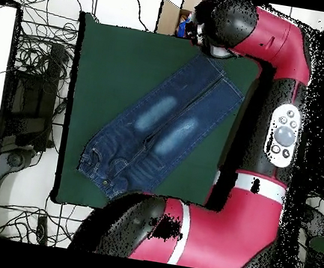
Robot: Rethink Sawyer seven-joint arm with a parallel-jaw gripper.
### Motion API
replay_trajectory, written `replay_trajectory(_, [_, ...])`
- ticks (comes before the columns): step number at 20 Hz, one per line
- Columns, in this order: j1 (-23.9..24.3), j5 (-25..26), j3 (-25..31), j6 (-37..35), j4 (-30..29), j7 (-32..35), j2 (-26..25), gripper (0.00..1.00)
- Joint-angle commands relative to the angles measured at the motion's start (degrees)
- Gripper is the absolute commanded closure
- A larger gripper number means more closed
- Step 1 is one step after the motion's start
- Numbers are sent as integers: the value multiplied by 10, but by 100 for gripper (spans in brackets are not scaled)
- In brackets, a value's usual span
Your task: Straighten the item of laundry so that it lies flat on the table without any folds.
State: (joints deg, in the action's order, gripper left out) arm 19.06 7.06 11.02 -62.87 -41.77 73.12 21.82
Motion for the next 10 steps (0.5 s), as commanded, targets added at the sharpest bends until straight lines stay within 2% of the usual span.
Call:
replay_trajectory(1, [-12,-14,-27,35,-255,87,129,0])
replay_trajectory(5, [-9,-14,-34,73,-317,102,164,0])
replay_trajectory(10, [-1,-17,-23,114,-352,102,176,0])
